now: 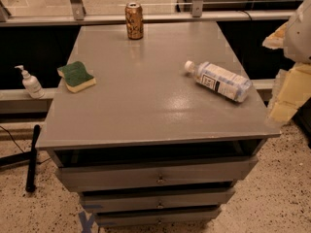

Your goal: Move blue plastic bottle near orange can

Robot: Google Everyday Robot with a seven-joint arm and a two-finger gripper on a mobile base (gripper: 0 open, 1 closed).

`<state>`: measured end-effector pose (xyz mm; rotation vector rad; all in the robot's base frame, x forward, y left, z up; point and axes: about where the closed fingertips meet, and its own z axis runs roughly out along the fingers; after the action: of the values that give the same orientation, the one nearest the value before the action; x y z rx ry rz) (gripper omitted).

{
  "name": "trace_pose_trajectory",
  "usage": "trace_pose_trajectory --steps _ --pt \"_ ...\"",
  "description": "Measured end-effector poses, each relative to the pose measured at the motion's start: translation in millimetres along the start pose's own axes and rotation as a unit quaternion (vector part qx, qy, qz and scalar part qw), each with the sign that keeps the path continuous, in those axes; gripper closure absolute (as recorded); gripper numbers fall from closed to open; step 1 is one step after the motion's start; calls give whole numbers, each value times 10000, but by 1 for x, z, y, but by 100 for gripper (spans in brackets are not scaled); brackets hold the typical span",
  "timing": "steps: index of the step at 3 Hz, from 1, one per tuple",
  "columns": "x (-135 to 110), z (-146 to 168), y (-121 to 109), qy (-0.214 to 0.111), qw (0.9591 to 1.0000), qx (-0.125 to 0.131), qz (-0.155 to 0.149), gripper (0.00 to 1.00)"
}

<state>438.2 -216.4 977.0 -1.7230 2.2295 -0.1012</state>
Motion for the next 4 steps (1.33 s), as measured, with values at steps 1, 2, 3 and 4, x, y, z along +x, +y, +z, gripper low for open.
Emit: trace_pose_trajectory --steps 1,2,3,4 --pt "0 0 0 0 10000 1 0 0" --pt "-5 17 -10 -184 9998 97 74 0" --pt "-21 50 -36 -486 9983 274 163 0" --pt "-38 84 -64 -745 9959 393 317 0"
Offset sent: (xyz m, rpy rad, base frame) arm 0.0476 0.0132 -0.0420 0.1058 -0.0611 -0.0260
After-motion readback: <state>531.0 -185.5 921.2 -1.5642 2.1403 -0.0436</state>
